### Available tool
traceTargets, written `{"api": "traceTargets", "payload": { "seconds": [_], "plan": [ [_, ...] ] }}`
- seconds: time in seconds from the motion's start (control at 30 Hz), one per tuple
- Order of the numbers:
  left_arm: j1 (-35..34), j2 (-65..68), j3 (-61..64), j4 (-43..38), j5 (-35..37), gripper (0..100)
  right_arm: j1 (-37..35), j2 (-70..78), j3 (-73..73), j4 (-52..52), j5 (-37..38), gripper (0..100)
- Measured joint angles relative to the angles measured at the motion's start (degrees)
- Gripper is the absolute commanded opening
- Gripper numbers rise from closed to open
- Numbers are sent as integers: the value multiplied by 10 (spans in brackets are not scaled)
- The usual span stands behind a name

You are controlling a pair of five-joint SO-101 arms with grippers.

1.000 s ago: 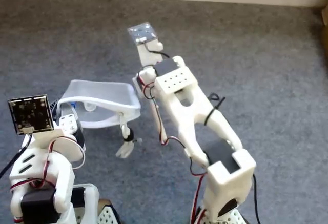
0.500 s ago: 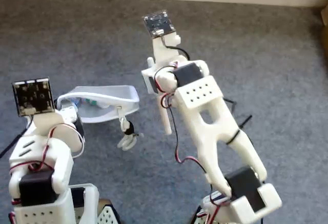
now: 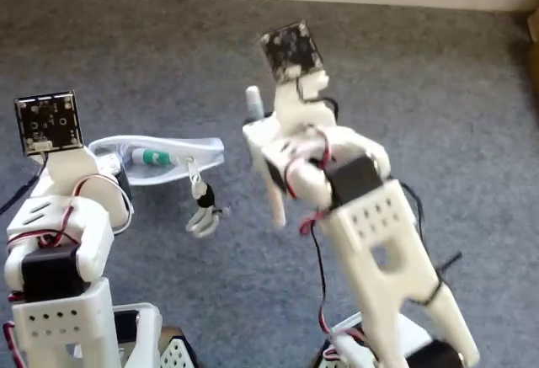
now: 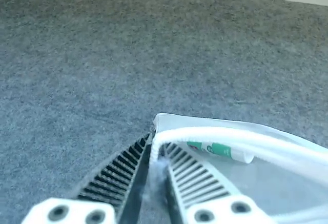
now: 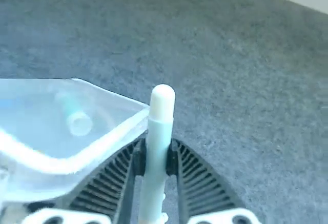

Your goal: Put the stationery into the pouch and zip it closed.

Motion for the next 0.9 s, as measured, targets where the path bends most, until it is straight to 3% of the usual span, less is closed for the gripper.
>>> {"api": "traceTargets", "payload": {
  "seconds": [0.17, 0.6, 0.9],
  "plan": [
    [0, 8, -5, -2, 0, 11, -46, -110, 56, -15, 0, 5],
    [0, 8, -7, -2, 0, 11, -107, -335, 342, -314, 0, 5],
    [0, 8, -7, -3, 0, 11, -151, -435, 431, -429, 0, 5]
  ]
}}
